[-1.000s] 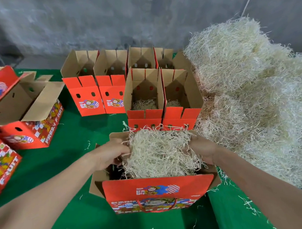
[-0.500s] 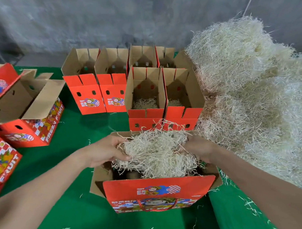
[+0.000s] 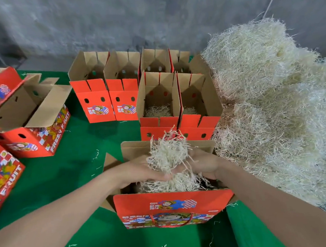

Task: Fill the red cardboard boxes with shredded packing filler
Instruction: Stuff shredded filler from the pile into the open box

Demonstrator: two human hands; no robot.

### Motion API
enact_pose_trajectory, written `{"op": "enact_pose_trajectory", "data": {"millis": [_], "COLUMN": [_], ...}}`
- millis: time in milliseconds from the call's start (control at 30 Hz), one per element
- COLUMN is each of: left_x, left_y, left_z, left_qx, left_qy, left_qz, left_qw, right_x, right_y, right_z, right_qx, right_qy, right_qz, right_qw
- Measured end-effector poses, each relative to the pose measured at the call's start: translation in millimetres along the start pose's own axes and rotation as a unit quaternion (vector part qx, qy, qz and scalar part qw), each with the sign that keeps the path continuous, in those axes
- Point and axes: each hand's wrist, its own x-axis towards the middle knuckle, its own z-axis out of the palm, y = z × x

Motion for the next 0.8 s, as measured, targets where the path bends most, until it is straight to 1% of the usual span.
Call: {"op": "enact_pose_trajectory", "data": {"millis": [33, 100, 133, 167, 333, 400, 467, 533, 600, 633, 667, 700, 767, 800], "left_x": [4.2, 11.1, 10.2, 7.0, 1.5, 3.8, 4.6, 5.5, 9.4, 10.2, 8.9, 5.5, 1.2, 0.1], "left_y": [1.9, 0.8, 0.6, -0.2, -16.5, -20.0, -18.7, -13.2, -9.8, -8.9, -9.1, -10.0, -16.9, -20.1], "left_z": [3.5, 1.3, -3.7, -9.8, -29.3, -29.6, -27.5, -20.3, -12.0, -10.5, -12.2, -16.2, -29.3, -35.4], "left_qx": [0.018, 0.025, 0.012, -0.001, 0.006, -0.026, -0.094, -0.153, -0.166, -0.158, -0.153, -0.154, -0.144, -0.134], "left_qy": [0.037, 0.113, 0.14, 0.152, 0.13, 0.122, 0.117, 0.098, 0.072, 0.06, 0.06, 0.073, 0.102, 0.097], "left_qz": [0.004, -0.002, -0.019, -0.027, -0.04, -0.026, -0.005, 0.027, 0.042, 0.04, 0.043, 0.045, 0.034, 0.023], "left_qw": [0.999, 0.993, 0.99, 0.988, 0.991, 0.992, 0.989, 0.983, 0.983, 0.985, 0.985, 0.984, 0.984, 0.986], "right_x": [3.2, 8.6, 7.4, 6.6, 1.1, 0.2, -0.5, -1.2, 0.6, 2.3, 7.5, 6.7, -1.2, -1.0], "right_y": [-1.1, 2.1, 3.8, 7.6, 16.0, 15.3, 14.7, 9.6, 1.4, -1.6, 2.6, 3.5, 2.2, 3.8], "right_z": [5.0, 5.5, 2.2, -2.8, -17.1, -19.0, -18.3, -5.0, 10.5, 14.9, 12.4, 8.7, -4.3, -10.0], "right_qx": [-0.001, -0.011, -0.028, -0.045, -0.092, -0.084, -0.046, -0.059, -0.074, -0.068, -0.058, -0.074, -0.118, -0.104], "right_qy": [-0.002, 0.022, 0.044, 0.063, 0.107, 0.118, 0.091, 0.029, -0.013, -0.015, 0.005, 0.033, 0.092, 0.104], "right_qz": [0.006, 0.032, 0.046, 0.052, 0.08, 0.07, 0.059, 0.046, 0.03, 0.014, 0.014, 0.02, 0.066, 0.082], "right_qw": [1.0, 0.999, 0.998, 0.996, 0.987, 0.987, 0.993, 0.997, 0.997, 0.997, 0.998, 0.996, 0.987, 0.986]}}
